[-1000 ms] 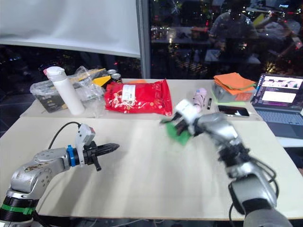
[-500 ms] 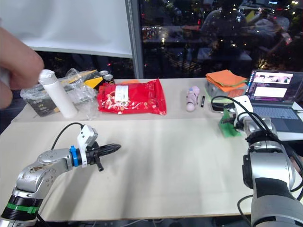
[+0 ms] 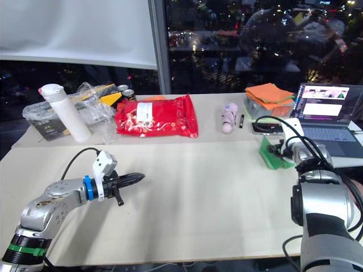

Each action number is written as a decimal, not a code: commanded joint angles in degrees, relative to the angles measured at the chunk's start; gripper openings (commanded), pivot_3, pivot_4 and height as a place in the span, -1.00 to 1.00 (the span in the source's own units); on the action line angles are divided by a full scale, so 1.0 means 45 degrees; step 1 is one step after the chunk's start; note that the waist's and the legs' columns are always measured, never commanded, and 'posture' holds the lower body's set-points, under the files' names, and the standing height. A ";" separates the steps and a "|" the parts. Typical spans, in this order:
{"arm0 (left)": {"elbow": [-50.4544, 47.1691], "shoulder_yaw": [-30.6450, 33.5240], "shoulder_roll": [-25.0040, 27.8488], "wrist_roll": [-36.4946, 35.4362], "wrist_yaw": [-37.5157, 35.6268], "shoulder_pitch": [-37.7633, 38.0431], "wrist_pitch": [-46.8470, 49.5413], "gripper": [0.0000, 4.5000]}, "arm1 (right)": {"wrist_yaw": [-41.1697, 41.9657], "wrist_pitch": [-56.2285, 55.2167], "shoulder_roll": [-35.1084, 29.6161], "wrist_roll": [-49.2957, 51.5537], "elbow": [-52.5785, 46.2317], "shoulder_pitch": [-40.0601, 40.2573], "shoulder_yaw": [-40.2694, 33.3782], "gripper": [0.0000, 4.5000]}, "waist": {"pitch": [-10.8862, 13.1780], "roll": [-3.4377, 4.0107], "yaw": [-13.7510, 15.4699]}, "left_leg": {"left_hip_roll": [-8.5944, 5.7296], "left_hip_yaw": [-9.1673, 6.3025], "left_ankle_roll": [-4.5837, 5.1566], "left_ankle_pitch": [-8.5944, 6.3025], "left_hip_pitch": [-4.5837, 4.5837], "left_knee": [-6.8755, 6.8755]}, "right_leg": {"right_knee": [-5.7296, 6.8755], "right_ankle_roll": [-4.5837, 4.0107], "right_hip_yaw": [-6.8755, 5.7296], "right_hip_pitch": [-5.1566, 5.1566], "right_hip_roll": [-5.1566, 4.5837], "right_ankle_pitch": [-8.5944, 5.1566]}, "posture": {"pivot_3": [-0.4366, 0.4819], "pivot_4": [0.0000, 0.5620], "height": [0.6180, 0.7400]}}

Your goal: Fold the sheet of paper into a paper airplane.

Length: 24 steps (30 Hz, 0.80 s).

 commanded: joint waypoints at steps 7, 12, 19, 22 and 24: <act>-0.0369 0.0842 -0.0035 -0.0637 -0.0053 -0.0209 -0.0060 -1.00 | 0.5667 0.0275 -0.0414 0.2152 -0.8559 0.1609 -0.0318 0.99 | 0.0024 0.0037 0.0011 | 0.0019 -0.0005 -0.0001 0.0000 0.0032 -0.0017 | 0.0003 0.0053 -0.0006 0.0021 0.0016 -0.0021 | -0.05 -0.47 0.87; -0.0797 0.0790 -0.0018 -0.0194 0.0244 0.0169 -0.0378 -1.00 | 0.6088 0.2418 0.0145 0.3939 -1.5900 0.6353 -0.0147 0.99 | 0.0021 0.0028 0.0352 | 0.0007 -0.0006 -0.0003 0.0000 0.0015 0.0014 | 0.0001 0.0057 -0.0007 0.0041 0.0000 -0.0022 | -0.05 -0.47 0.87; -0.1128 0.0507 0.0011 0.0771 0.0462 0.1176 -0.1381 -1.00 | 0.4472 0.2202 0.2012 0.4485 -2.0054 1.0550 0.0134 0.99 | 0.0016 0.0019 0.0448 | 0.0007 -0.0005 -0.0007 0.0003 -0.0005 0.0041 | 0.0014 0.0059 -0.0006 0.0019 0.0000 -0.0021 | -0.05 -0.47 0.87; -0.1938 0.0185 -0.0363 0.1138 0.1178 0.2086 -0.1340 -1.00 | 0.3622 0.1311 0.2890 0.4266 -2.0258 1.1993 0.0267 0.99 | 0.0003 -0.0009 0.0449 | 0.0014 -0.0004 -0.0007 0.0002 -0.0002 0.0041 | 0.0012 0.0058 -0.0005 0.0018 0.0005 -0.0021 | -0.05 -0.47 0.87; -0.2478 -0.0011 -0.0717 0.1324 0.1713 0.2672 -0.1313 -1.00 | 0.3256 0.0498 0.3230 0.3963 -2.0216 1.2769 0.0422 0.99 | -0.0007 -0.0023 0.0471 | 0.0013 -0.0004 -0.0007 0.0002 -0.0003 0.0033 | -0.0001 0.0058 -0.0004 0.0020 0.0001 -0.0022 | -0.05 -0.47 0.87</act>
